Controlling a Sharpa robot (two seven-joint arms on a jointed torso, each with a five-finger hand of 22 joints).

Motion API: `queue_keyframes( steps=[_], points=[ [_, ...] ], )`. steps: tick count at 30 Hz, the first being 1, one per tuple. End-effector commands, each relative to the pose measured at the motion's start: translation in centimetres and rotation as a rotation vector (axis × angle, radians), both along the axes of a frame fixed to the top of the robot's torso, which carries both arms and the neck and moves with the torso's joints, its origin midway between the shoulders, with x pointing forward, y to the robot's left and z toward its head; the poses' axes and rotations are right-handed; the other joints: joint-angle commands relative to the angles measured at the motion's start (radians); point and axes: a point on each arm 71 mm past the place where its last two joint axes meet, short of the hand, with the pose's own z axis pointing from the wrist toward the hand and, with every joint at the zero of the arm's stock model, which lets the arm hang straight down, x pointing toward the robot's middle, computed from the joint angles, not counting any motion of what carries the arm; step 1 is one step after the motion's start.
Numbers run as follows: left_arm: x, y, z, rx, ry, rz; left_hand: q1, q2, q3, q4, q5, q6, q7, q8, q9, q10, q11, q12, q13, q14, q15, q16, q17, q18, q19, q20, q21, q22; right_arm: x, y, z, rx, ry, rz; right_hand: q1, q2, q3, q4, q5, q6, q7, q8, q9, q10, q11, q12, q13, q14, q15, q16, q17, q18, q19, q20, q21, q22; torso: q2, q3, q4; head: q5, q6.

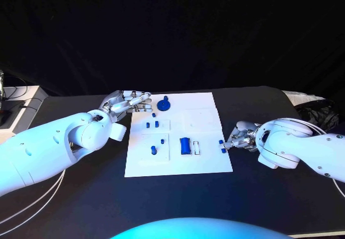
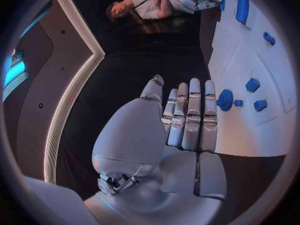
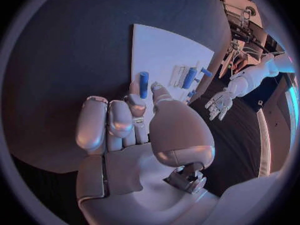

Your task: Assemble the parts on the task board

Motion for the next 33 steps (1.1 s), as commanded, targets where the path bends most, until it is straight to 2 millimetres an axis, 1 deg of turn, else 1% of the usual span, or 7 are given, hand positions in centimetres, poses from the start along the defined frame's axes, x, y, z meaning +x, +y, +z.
queue_keyframes(
  steps=[1,11,16,25,28,31,33],
  points=[
    [0.0,-0.2,0.0,-0.011,0.0,-0.01,0.002,0.007,-0.001,0.003,0.004,-0.001,0.007,0.0,0.0,-0.006,-0.003,-0.002,0.001,-0.005,-0.001,-0.002,-0.001,-0.009,-0.006,-0.001,0.004,-0.001,0.1,0.0,-0.1,-0.033,-0.014,0.014,0.004,-0.008,0.005,-0.001,0.002,0.009,0.0,0.007,0.003,0.006,0.001,-0.008,0.001,0.005,-0.003,0.006,0.001,-0.013,0.037,0.002,0.002,0.16,-0.001,-0.0004,0.0,0.0,-0.002],
    [-0.1,-0.2,0.0,-0.012,-0.001,-0.01,0.002,0.007,0.001,0.004,0.004,-0.001,0.008,0.0,0.0,-0.005,-0.002,-0.002,0.001,-0.006,-0.001,-0.002,-0.001,-0.009,-0.007,-0.001,0.004,-0.003,0.7,0.1,-0.4,-0.09,-0.034,0.038,0.003,-0.019,0.01,-0.032,0.013,0.005,-0.002,0.013,0.035,0.005,-0.001,-0.007,0.005,0.005,-0.004,0.004,0.001,-0.014,0.037,0.001,0.002,0.16,-0.003,-0.0006,0.0013,0.001,-0.003],
    [-0.1,-0.2,0.0,-0.013,-0.002,-0.011,0.002,0.007,0.001,0.004,0.004,-0.001,0.008,0.0,0.0,-0.005,-0.002,-0.002,0.001,-0.006,-0.001,-0.002,-0.001,-0.009,-0.007,-0.001,0.004,-0.003,0.8,0.4,-0.5,-0.111,-0.044,0.055,0.008,-0.007,0.015,-0.051,0.011,0.004,-0.004,0.013,0.048,0.005,-0.002,-0.007,0.004,0.005,-0.005,0.002,0.0,-0.014,0.037,0.0,0.001,0.16,-0.002,-0.0003,0.0004,0.003,-0.003],
    [-0.1,-0.2,0.0,-0.012,-0.003,-0.01,0.002,0.007,0.001,0.004,0.004,-0.001,0.008,0.0,0.0,-0.005,-0.002,-0.002,0.001,-0.006,-0.001,-0.002,-0.001,-0.009,-0.007,-0.001,0.004,-0.003,0.4,1.5,-1.4,-0.119,-0.029,0.084,0.018,-0.006,0.019,-0.077,0.013,0.002,-0.004,0.012,0.054,0.003,-0.002,-0.008,0.004,0.005,-0.005,0.001,0.0,-0.014,0.036,0.0,-0.001,0.16,-0.001,0.0002,0.0012,0.006,-0.007],
    [-0.1,-0.2,0.0,-0.012,-0.003,-0.009,0.002,0.007,0.001,0.004,0.004,-0.001,0.008,0.0,0.0,-0.005,-0.002,-0.002,0.001,-0.006,-0.001,-0.002,-0.001,-0.009,-0.007,-0.001,0.004,-0.003,0.4,1.6,-1.5,-0.123,-0.029,0.091,0.033,0.002,0.025,-0.097,0.049,0.001,-0.005,0.011,0.054,0.002,-0.003,-0.008,0.004,0.005,-0.006,0.0,-0.001,-0.015,0.036,0.0,-0.001,0.16,-0.001,-0.0004,0.0005,0.006,-0.007],
    [-0.1,-0.2,0.0,-0.012,-0.003,-0.009,0.002,0.007,0.001,0.004,0.004,-0.001,0.008,0.0,0.0,-0.005,-0.002,-0.002,0.001,-0.006,-0.001,-0.002,-0.001,-0.009,-0.007,-0.001,0.004,-0.003,0.3,1.8,-1.6,-0.124,-0.029,0.098,0.061,0.024,0.047,-0.127,0.113,-0.001,-0.008,0.008,0.052,0.0,-0.006,-0.01,0.003,0.005,-0.009,-0.001,-0.001,-0.015,0.036,-0.002,-0.001,0.16,-0.002,0.0,-0.0002,0.006,-0.007],
    [-0.1,-0.1,0.0,-0.011,-0.003,-0.008,0.002,0.007,0.001,0.004,0.004,-0.001,0.008,0.0,0.0,-0.005,-0.002,-0.002,0.001,-0.006,-0.001,-0.002,-0.001,-0.009,-0.007,-0.001,0.004,-0.003,0.2,1.9,-1.6,-0.122,-0.026,0.102,0.075,0.034,0.085,-0.15,0.117,-0.004,-0.011,0.005,0.048,-0.001,-0.007,-0.011,0.003,0.005,-0.01,-0.002,-0.002,-0.015,0.036,-0.004,-0.003,0.159,-0.002,0.0003,-0.0004,0.006,-0.008]
  ],
)
